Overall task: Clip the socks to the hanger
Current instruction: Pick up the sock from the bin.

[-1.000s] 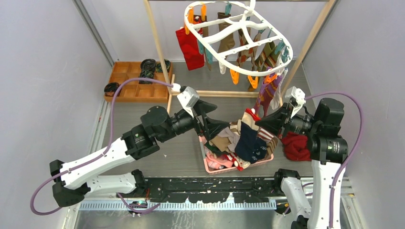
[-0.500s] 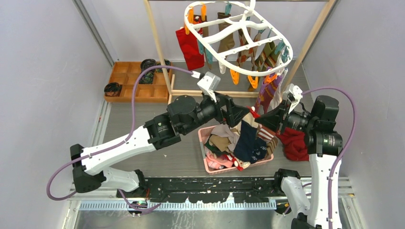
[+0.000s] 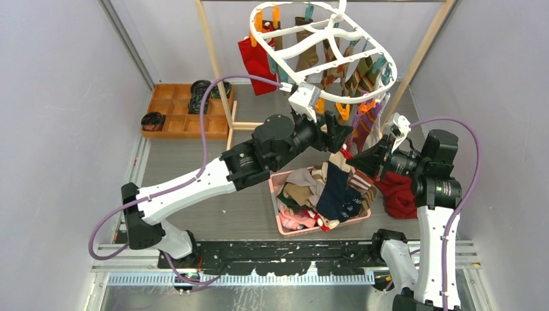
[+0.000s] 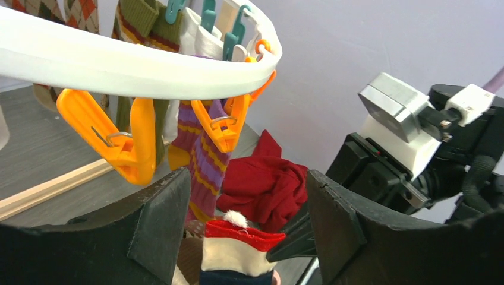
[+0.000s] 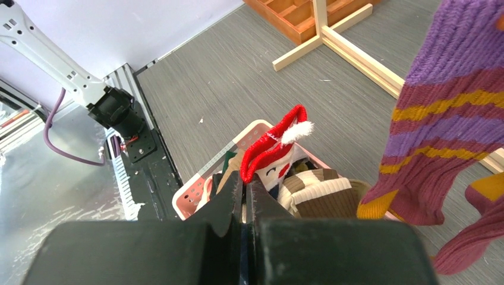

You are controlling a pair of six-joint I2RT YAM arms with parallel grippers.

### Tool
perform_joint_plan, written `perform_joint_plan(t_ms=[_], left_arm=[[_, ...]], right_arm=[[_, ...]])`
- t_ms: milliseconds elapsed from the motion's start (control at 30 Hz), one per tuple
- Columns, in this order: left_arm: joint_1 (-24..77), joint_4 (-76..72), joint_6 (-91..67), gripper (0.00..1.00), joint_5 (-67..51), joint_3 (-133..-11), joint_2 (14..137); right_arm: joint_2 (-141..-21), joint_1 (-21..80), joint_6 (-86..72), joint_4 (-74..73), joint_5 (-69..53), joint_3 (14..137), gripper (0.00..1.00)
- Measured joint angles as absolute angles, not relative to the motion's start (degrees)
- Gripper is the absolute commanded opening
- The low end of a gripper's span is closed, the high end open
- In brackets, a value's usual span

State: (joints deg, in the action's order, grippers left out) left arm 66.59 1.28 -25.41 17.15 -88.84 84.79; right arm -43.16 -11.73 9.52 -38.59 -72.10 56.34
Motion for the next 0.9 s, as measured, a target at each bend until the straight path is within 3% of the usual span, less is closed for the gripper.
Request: perform_joint_plan(t_ms=[900], left_arm=[[64.03,-7.33,-22.02,0.58,20.21,-91.70,91.85]], right_arm=[[-43.53,-12.12,9.04,-38.15,-73.63,56.36,0.01]])
